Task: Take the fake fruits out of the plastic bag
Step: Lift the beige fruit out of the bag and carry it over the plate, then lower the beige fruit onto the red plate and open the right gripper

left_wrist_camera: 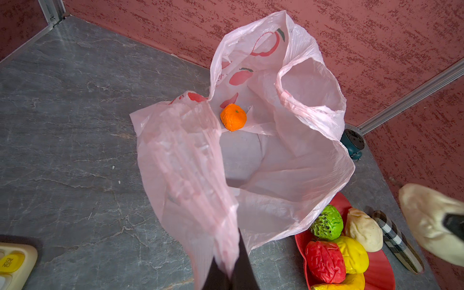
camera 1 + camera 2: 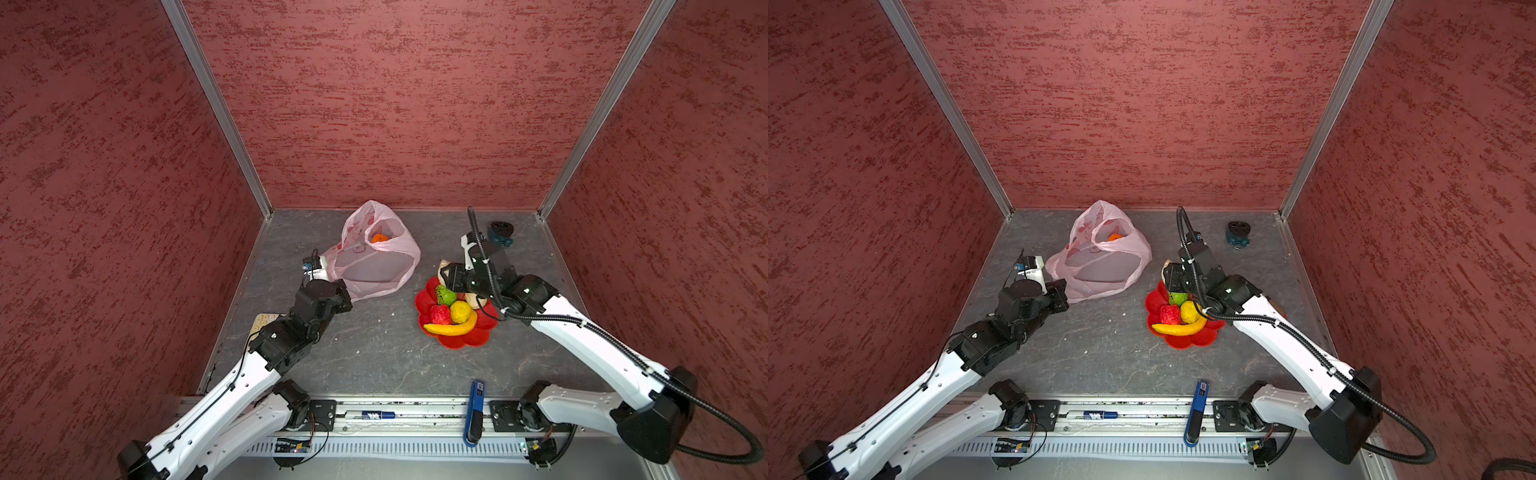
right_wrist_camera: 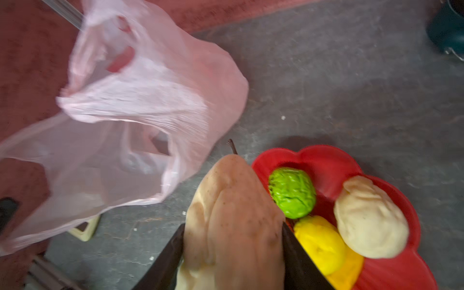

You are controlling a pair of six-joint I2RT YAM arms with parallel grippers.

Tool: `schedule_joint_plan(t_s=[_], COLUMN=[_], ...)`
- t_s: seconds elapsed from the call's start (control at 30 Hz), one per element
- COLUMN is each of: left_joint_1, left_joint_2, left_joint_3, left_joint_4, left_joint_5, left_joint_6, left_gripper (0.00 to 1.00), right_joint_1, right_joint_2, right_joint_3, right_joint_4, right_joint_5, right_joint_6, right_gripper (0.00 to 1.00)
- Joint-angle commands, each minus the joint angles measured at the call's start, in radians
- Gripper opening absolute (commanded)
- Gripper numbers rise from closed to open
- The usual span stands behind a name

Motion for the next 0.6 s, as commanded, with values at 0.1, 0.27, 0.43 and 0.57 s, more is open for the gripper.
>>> schedule_joint_plan(t_s=[0.1,0.27,0.43,0.57], left_joint_1=[0.013,0.014,0.014,0.018], left_joint_2=[0.008,0.015,0.012,0.012], left_joint_3=[0.009,0.014,0.007,-0.005], left_joint_4=[0.004,0.003,0.007,0.008], left_joint_5=[0.036,0.038,0.037,0.042], left_joint_6=[0.018,0.019,0.017,0.015], left_gripper=[0.01,0.00,0.01,0.01], right_joint_1=[-0.015,-0.015,-0.015,-0.016], right_joint_2=[0.102,0.173,0.219,0.235], right_joint_3=[-0.079,-0.094,-0.096,-0.110], right_joint_4=[0.073,0.150,0.198,0.236], right_joint_5=[-0.012,-0.058,-0.089,-0.117], right_joint_6=[-0.019,-0.014,0.008,0.018], right_gripper=[0.26,0.28,0.29,0.30])
